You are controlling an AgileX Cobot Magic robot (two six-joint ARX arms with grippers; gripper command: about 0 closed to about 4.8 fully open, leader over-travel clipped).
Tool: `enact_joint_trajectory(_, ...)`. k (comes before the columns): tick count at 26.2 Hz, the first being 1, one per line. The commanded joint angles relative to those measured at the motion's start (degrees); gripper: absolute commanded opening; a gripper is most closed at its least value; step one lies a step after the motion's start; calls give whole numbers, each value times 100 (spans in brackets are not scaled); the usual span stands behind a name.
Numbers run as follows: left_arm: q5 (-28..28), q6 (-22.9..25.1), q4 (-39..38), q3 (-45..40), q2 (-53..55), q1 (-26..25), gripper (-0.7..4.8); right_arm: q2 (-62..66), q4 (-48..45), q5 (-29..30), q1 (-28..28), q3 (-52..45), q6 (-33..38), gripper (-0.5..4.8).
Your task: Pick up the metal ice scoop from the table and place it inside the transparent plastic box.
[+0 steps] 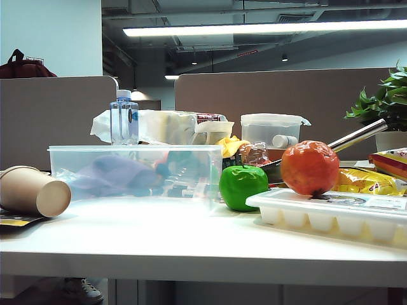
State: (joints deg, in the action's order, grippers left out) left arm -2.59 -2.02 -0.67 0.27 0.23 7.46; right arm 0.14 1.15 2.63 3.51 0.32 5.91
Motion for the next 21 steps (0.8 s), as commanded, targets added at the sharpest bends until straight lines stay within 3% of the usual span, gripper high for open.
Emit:
enact_joint_trajectory(1, -22, 4, 66, 11, 7, 2, -5, 2, -98, -11, -7, 0, 2, -7)
enact_joint_trajectory(16, -20, 4, 66, 11, 7, 22, -5, 2, -98, -9, -7, 0, 4, -6)
enact_joint_trajectory(21, -2, 4, 66, 9, 7, 339, -5, 2, -96, -7, -4, 0, 7, -6)
